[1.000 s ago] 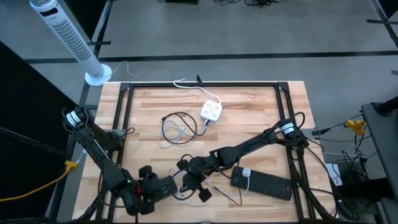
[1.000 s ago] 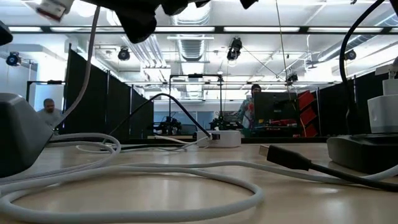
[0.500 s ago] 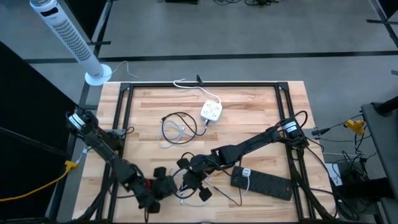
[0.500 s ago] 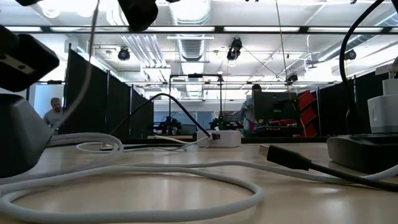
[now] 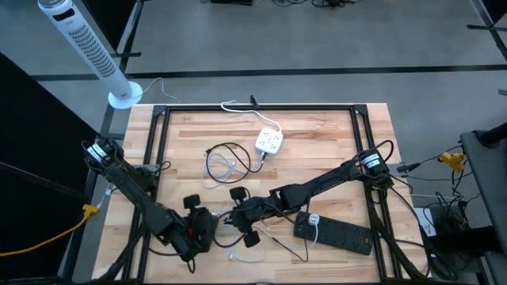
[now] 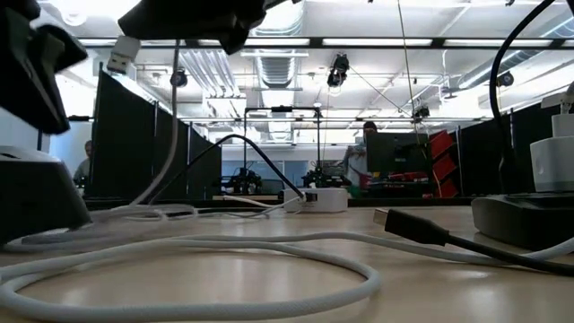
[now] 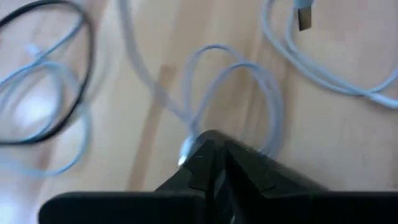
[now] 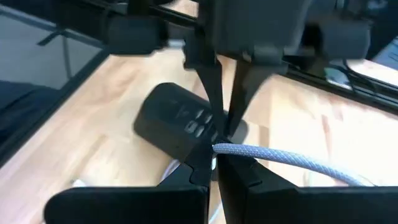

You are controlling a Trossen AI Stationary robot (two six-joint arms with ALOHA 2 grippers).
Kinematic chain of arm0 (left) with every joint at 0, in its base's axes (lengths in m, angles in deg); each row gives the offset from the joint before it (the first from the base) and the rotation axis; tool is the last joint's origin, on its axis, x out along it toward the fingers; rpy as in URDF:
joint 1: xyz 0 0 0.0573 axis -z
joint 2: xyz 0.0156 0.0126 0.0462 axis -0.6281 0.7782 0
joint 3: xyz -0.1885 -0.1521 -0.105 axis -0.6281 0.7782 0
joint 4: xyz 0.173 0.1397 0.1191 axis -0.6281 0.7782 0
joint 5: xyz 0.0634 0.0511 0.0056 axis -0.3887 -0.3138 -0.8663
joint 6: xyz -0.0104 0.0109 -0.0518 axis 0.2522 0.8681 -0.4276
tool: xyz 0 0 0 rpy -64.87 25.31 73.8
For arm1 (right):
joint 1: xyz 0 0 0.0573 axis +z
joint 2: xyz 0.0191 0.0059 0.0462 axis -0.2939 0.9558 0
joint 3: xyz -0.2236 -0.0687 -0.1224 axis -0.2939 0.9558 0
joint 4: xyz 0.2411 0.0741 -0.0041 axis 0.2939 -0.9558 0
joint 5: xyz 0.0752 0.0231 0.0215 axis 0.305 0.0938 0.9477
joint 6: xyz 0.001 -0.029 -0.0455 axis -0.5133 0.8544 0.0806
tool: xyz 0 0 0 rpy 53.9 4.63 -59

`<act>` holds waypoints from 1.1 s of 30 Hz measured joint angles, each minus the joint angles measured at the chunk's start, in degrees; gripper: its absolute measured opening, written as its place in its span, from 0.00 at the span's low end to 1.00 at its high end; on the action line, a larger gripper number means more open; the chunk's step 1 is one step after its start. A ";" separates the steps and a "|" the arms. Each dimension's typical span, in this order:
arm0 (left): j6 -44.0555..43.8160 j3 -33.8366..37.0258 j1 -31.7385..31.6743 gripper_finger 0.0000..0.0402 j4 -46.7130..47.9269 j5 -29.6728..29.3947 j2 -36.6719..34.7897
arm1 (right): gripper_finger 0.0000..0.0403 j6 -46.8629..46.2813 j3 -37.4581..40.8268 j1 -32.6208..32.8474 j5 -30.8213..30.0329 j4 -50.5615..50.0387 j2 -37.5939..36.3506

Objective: Plug in charger cables
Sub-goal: Insert the white charger cable into the black outlet

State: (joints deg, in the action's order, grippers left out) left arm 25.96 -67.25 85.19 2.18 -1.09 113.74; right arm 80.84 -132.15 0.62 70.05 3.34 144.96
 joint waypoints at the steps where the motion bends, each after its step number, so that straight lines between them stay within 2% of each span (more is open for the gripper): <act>1: -1.09 -1.12 0.07 0.06 2.17 -0.02 -0.01 | 0.00 -0.48 0.05 0.00 -0.81 0.11 0.16; 4: -5.68 -3.82 0.60 0.06 8.11 2.00 -0.04 | 0.00 -1.84 0.13 0.00 -2.31 0.37 1.52; 9: -15.76 -4.47 2.49 0.06 13.37 16.34 -0.07 | 0.00 -4.75 0.33 0.02 -3.80 4.58 5.31; 12: -21.31 -3.37 4.83 0.06 13.53 21.58 -0.02 | 0.00 -7.59 0.33 0.09 -3.93 9.88 7.38; 16: -27.84 -2.50 7.88 0.06 13.41 21.54 0.62 | 0.00 -9.95 0.52 0.36 -4.44 15.62 8.72; 20: -32.15 -0.87 10.30 0.06 10.09 18.84 2.44 | 0.00 -11.27 1.54 1.46 -11.45 19.23 8.73; 23: -31.92 1.90 11.33 0.06 4.59 19.73 4.47 | 0.00 -11.59 2.70 2.31 -12.57 21.07 8.75; 26: -27.79 4.21 11.79 0.06 1.26 19.93 7.02 | 0.00 -10.25 2.86 3.07 -11.65 21.97 8.75; 28: -24.57 5.17 11.80 0.06 -0.53 19.37 8.30 | 0.00 -9.47 2.90 3.20 -8.29 22.02 8.75; 33: -18.29 5.47 11.96 0.06 -4.42 12.54 10.06 | 0.00 -10.02 3.03 2.85 -4.06 18.84 7.27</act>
State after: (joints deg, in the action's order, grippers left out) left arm 7.67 -61.78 97.15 -2.24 11.45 123.80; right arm 70.82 -129.11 3.47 65.99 22.19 152.24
